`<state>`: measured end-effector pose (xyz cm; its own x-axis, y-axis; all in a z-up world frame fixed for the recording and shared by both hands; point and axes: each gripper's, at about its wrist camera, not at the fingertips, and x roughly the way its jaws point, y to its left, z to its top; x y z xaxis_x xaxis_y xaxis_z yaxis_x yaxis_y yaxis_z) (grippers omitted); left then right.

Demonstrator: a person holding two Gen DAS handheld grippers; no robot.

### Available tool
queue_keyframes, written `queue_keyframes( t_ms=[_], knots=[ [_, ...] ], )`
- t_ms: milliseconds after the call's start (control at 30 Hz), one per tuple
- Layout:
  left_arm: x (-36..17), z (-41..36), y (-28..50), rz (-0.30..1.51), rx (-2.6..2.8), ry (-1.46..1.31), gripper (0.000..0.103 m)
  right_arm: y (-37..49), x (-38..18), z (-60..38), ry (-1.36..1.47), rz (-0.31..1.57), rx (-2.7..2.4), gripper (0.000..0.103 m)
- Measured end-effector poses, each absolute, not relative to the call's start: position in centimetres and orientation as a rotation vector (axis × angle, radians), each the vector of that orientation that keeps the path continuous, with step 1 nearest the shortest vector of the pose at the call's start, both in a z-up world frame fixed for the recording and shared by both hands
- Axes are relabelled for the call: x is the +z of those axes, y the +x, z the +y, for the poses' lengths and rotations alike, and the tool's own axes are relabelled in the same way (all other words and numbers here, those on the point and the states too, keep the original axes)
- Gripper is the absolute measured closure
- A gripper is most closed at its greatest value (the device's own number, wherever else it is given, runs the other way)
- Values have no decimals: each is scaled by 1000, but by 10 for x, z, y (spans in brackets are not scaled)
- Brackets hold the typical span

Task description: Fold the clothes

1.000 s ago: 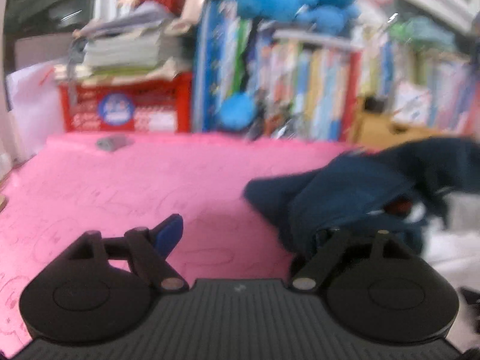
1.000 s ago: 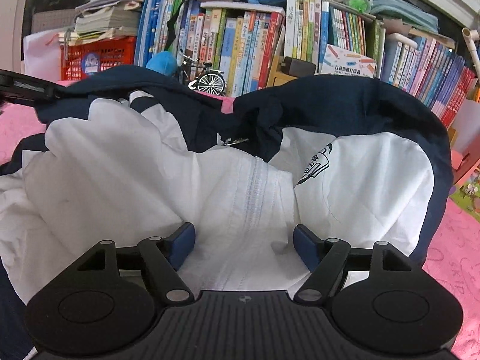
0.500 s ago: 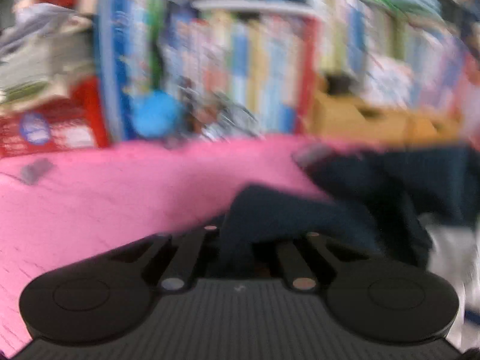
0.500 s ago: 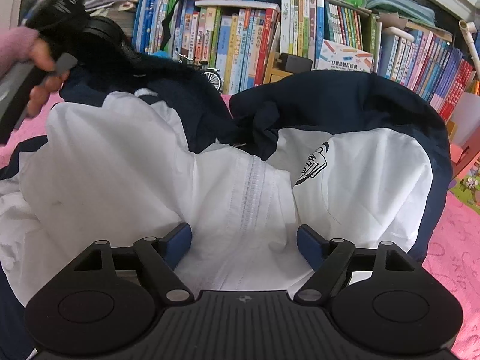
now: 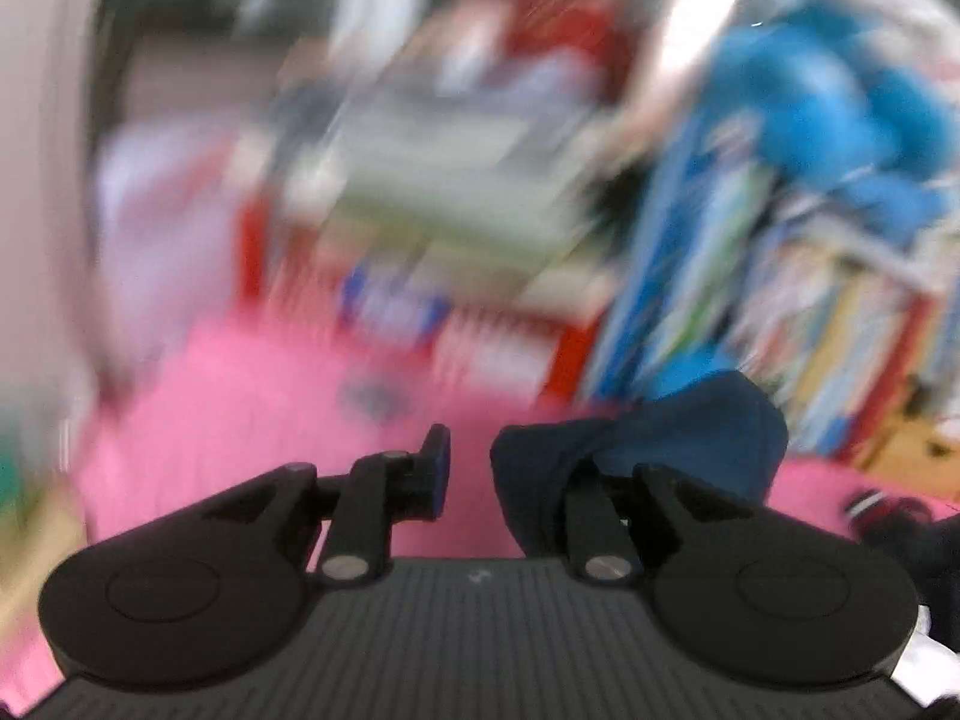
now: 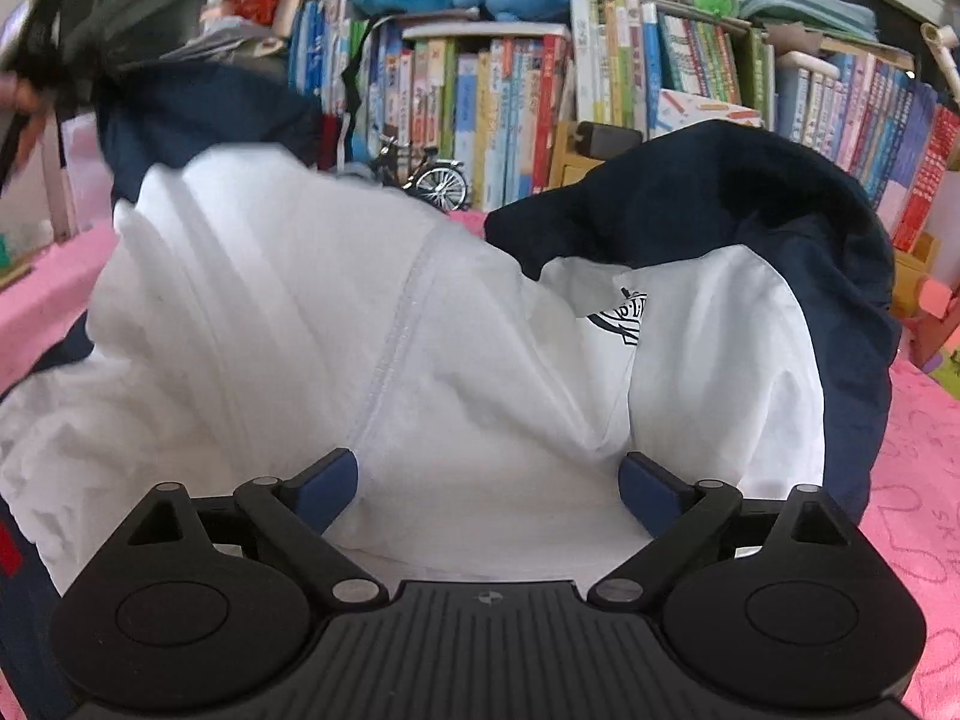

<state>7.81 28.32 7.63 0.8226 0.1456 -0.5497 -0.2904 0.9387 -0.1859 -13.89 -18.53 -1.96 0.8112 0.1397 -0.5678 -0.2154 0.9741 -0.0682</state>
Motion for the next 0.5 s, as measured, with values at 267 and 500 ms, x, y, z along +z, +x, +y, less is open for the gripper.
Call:
queue_keyframes(
  t_ms=[267, 500],
  knots=[
    [11, 301, 36, 743, 66, -207, 62, -135, -25, -179, -164, 622, 182, 7],
    [32, 303, 0, 653, -216, -193, 27, -133, -28, -180, -157, 634, 181, 6]
  ],
)
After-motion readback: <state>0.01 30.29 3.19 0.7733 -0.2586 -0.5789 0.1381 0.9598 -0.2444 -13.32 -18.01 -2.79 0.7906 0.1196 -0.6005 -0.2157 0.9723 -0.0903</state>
